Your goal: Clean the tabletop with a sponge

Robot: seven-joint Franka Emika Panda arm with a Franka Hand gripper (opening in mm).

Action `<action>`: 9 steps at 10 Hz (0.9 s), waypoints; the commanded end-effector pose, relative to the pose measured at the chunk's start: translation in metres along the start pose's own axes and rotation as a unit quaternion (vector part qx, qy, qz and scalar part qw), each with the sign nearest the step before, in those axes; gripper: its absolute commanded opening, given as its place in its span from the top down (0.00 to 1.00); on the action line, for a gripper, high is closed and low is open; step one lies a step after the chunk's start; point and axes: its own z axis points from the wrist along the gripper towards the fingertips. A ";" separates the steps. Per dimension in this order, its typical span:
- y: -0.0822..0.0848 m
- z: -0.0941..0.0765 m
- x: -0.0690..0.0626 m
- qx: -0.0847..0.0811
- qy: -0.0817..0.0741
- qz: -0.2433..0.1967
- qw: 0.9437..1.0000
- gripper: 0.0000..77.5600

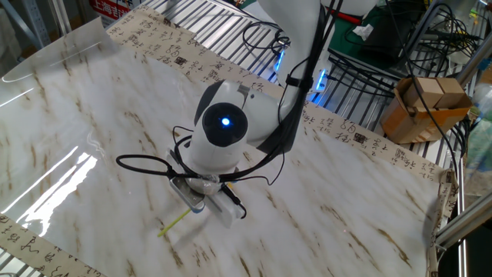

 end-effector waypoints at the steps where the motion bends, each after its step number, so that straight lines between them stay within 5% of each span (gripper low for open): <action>1: 0.000 -0.001 -0.001 0.005 -0.002 0.009 1.000 0.99; 5: 0.000 -0.001 -0.001 0.008 0.000 0.005 1.000 0.99; 6: 0.000 -0.001 -0.001 0.008 0.000 0.005 1.000 0.00; 9: 0.000 -0.001 -0.001 0.008 0.000 0.005 1.000 0.00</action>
